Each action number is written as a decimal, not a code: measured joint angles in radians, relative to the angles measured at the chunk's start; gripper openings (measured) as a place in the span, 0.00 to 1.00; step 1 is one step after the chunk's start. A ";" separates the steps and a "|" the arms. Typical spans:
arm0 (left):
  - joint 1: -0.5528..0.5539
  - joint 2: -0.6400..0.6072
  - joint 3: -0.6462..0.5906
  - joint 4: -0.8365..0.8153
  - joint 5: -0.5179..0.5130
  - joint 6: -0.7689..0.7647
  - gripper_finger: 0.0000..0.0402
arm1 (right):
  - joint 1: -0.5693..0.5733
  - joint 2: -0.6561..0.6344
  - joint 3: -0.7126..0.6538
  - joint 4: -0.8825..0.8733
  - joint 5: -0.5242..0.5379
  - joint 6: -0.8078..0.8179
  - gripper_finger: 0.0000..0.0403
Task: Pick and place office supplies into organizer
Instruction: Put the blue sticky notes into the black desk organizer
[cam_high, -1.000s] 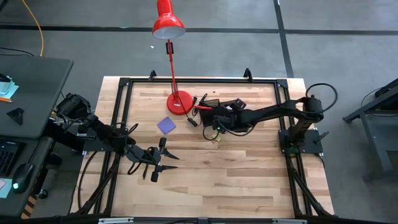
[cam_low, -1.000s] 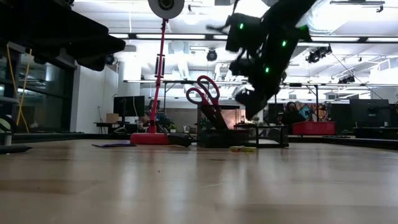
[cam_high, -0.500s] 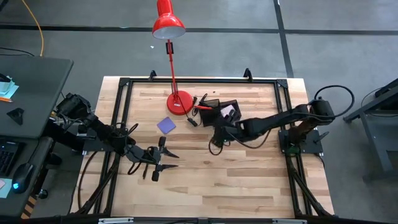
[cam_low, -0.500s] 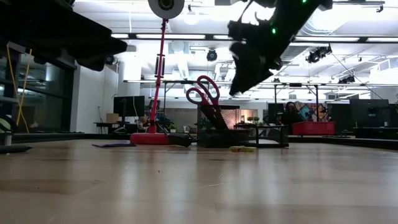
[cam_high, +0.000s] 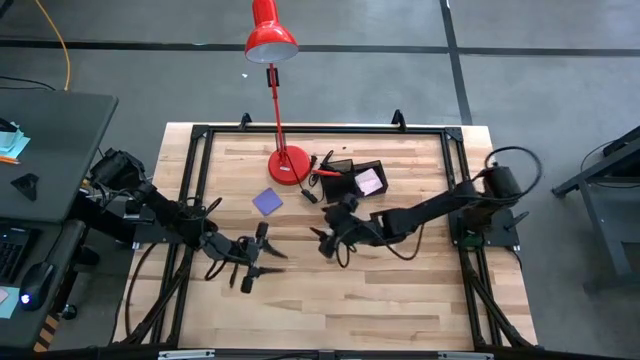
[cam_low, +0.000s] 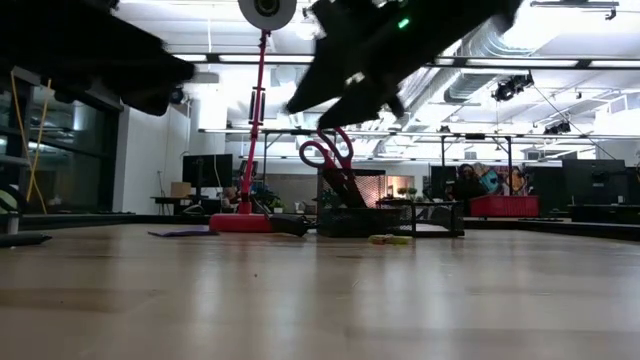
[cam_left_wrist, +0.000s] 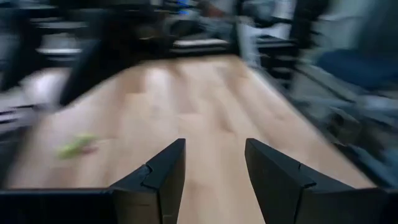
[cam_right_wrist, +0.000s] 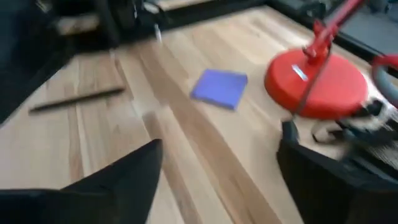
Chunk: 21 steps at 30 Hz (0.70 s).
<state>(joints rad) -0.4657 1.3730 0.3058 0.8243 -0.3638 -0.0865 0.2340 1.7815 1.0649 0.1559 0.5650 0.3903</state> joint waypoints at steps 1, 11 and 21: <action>-0.003 -0.005 0.000 -0.015 0.028 -0.019 0.40 | -0.009 0.024 0.000 0.058 0.000 -0.015 0.81; -0.286 -0.045 -0.021 0.135 -0.379 0.071 0.40 | -0.092 0.158 0.000 0.312 -0.091 -0.028 0.99; -0.421 -0.124 -0.292 0.716 -0.334 0.274 0.40 | -0.094 0.173 0.073 0.282 0.032 -0.060 0.97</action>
<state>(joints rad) -0.8869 1.2486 0.0137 1.5402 -0.6981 0.1877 0.1398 1.9540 1.1377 0.4380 0.5969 0.3307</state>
